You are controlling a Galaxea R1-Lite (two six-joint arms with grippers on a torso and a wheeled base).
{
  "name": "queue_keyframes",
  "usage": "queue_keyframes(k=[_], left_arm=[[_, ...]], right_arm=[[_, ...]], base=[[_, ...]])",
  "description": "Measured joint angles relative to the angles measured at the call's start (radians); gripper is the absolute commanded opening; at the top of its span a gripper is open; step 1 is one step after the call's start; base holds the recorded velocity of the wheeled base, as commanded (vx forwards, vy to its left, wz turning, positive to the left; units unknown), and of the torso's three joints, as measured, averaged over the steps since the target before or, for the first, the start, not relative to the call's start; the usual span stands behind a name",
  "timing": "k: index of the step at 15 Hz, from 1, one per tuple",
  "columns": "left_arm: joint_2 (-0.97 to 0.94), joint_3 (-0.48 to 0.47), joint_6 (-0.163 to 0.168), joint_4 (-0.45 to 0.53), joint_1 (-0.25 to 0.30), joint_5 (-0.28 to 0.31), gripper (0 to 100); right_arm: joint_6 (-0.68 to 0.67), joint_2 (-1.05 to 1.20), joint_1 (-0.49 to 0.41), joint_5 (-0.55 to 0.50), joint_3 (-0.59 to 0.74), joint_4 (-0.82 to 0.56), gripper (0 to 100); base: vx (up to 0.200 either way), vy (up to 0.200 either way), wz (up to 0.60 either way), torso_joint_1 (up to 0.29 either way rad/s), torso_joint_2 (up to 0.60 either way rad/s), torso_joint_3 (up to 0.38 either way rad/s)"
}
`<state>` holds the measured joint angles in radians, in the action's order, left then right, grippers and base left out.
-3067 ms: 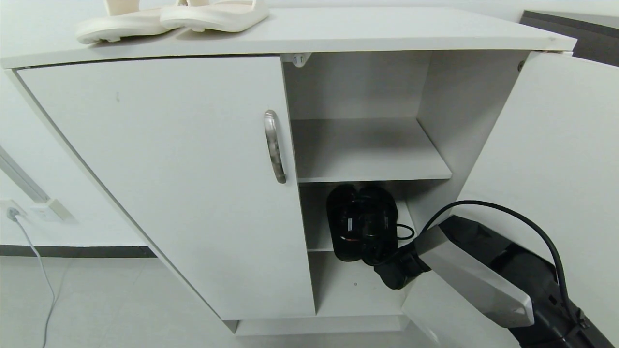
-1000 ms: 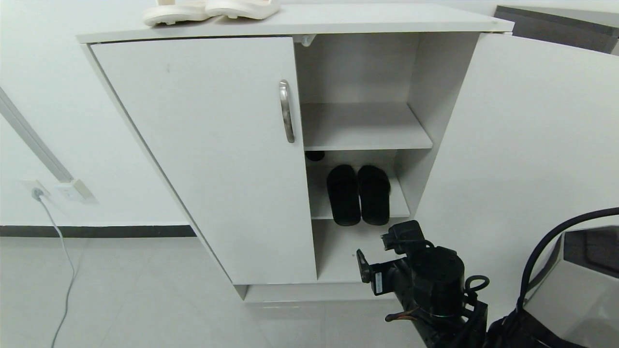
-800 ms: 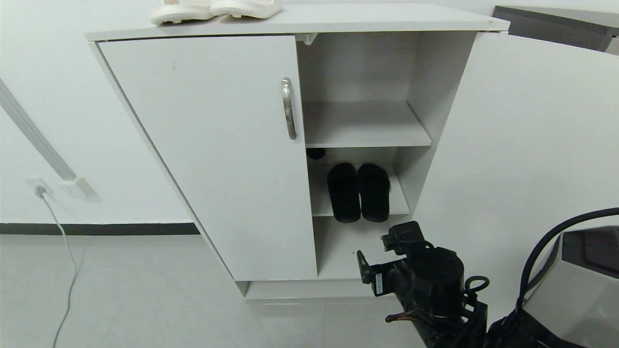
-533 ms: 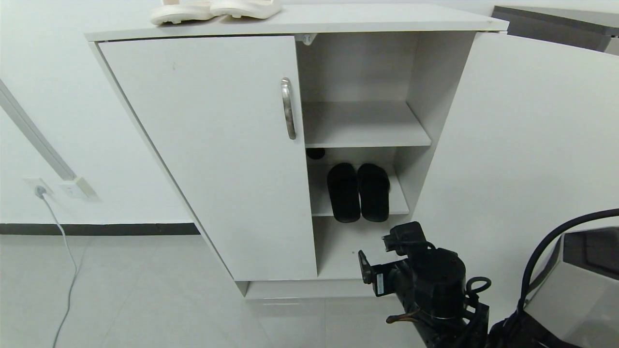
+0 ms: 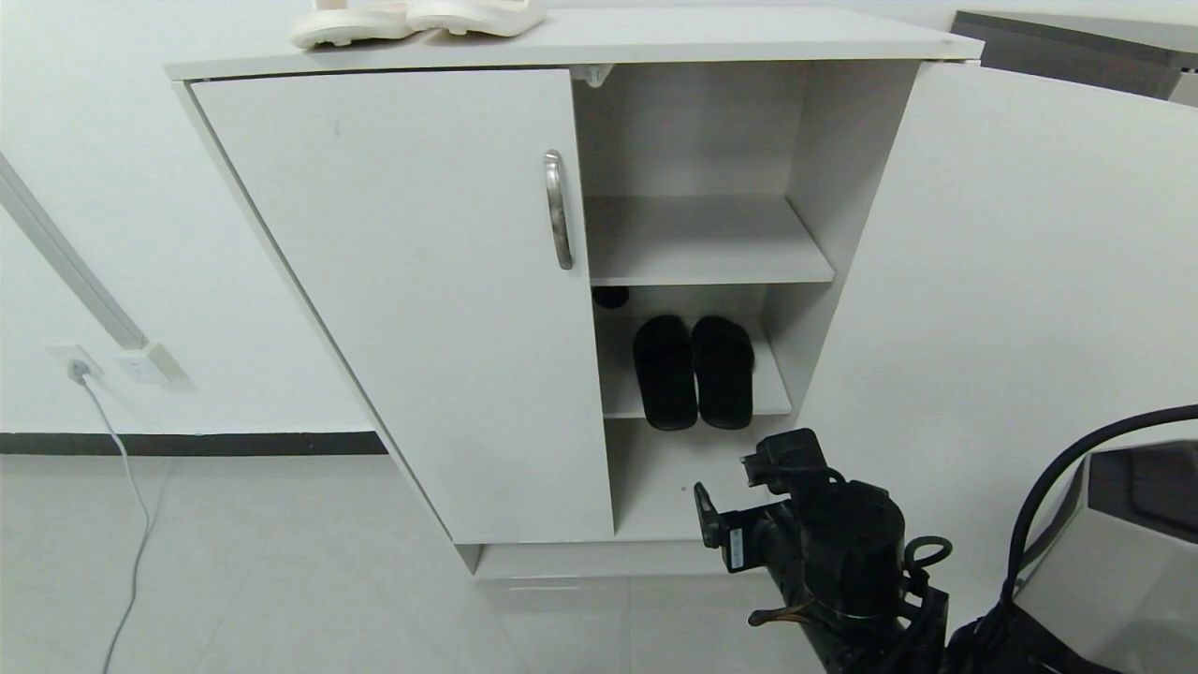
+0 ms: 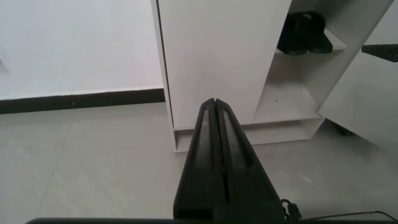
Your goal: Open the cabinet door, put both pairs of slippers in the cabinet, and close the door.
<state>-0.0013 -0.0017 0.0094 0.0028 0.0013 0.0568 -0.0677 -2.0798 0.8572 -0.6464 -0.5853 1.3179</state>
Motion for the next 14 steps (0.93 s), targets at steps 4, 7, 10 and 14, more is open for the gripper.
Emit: queue_keyframes(k=[4, 7, 10, 14], left_arm=[[0.0, 0.0, 0.0, 0.0, -0.001, 0.0, 0], [0.0, 0.0, -0.002, 0.0, -0.001, 0.0, 0], [0.0, 0.0, -0.002, 0.0, 0.0, 0.0, 0], [0.0, 0.0, -0.002, 0.0, -0.001, 0.0, 0]], right_arm=[[0.0, -0.003, 0.0, 0.0, 0.004, 0.01, 100], [0.0, -0.005, 0.0, 0.0, 0.005, 0.017, 100], [0.001, -0.006, 0.0, 0.001, 0.007, 0.018, 100], [0.002, -0.008, -0.001, 0.001, 0.007, 0.018, 100]], base=[[0.0, 0.0, 0.0, 0.004, 0.0, 0.057], [0.0, 0.0, 0.0, 0.004, 0.0, 0.178], [0.0, 0.0, 0.0, -0.001, 0.0, 0.194], [0.0, 0.0, 0.0, 0.002, 0.0, 0.098]])
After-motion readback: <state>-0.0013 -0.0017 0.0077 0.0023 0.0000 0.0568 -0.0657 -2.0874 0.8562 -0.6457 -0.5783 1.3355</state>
